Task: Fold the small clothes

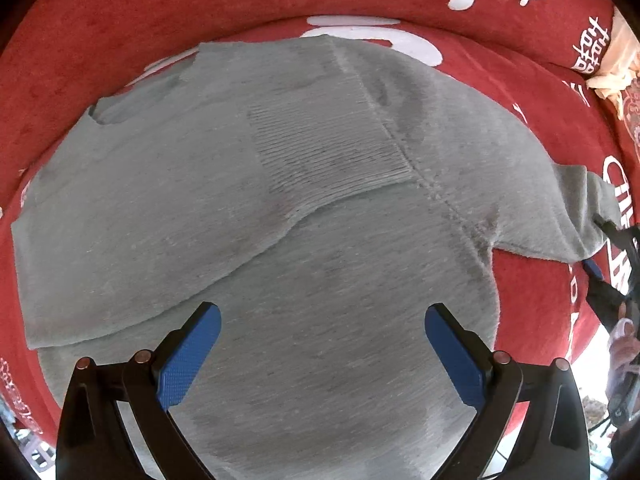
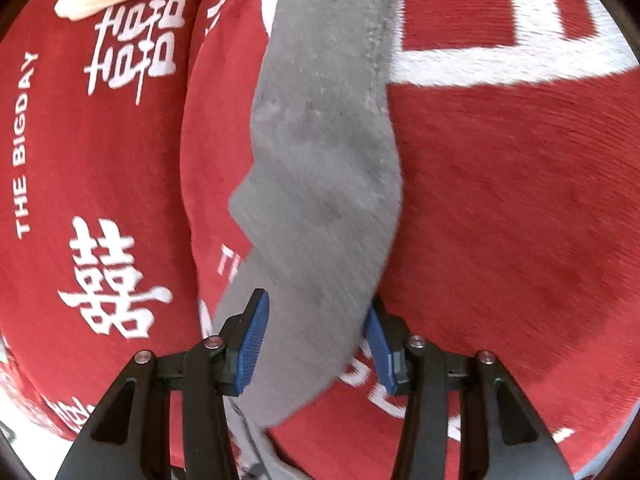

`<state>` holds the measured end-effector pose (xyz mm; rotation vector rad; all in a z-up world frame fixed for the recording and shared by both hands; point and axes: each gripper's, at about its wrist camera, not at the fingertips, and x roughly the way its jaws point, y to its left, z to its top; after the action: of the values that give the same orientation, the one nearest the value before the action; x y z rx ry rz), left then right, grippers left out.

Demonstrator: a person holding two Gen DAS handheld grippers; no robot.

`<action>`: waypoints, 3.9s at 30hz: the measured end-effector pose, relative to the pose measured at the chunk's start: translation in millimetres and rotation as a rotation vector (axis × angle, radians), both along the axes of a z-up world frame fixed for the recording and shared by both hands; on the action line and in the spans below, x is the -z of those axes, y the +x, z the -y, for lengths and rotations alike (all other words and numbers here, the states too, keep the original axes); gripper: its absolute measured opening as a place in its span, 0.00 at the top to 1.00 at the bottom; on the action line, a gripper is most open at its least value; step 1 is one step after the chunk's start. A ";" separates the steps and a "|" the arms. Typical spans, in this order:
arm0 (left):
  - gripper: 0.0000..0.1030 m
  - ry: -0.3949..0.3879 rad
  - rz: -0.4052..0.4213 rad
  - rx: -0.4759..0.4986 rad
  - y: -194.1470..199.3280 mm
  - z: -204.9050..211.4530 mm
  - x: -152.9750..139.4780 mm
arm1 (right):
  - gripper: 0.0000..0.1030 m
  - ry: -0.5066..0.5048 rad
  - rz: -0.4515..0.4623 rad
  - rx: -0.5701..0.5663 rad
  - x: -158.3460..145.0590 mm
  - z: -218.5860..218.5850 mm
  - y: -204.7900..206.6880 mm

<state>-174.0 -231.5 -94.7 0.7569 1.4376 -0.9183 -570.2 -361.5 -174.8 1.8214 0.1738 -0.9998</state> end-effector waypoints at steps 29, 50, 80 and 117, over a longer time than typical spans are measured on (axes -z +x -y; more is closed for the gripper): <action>0.01 0.032 0.061 -0.147 50.0 -89.3 -6.9 | 0.92 -0.314 0.351 -0.464 -118.5 25.2 198.4; 0.01 0.023 0.061 -0.360 125.5 -207.8 1.5 | 0.59 -0.026 0.001 -0.892 -44.7 -108.7 392.9; 0.01 -0.241 -0.254 -0.488 219.2 -224.7 -22.3 | 0.63 -0.230 -0.192 -1.332 -59.6 -186.2 460.2; 0.85 -0.122 -0.090 -0.451 202.4 -227.4 -13.6 | 0.90 -0.058 -0.254 -0.731 -46.3 -57.1 260.2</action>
<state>28.5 -4.1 -81.2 0.2825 1.5329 -0.6861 -310.1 -304.4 -128.5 1.3926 0.8855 -0.6862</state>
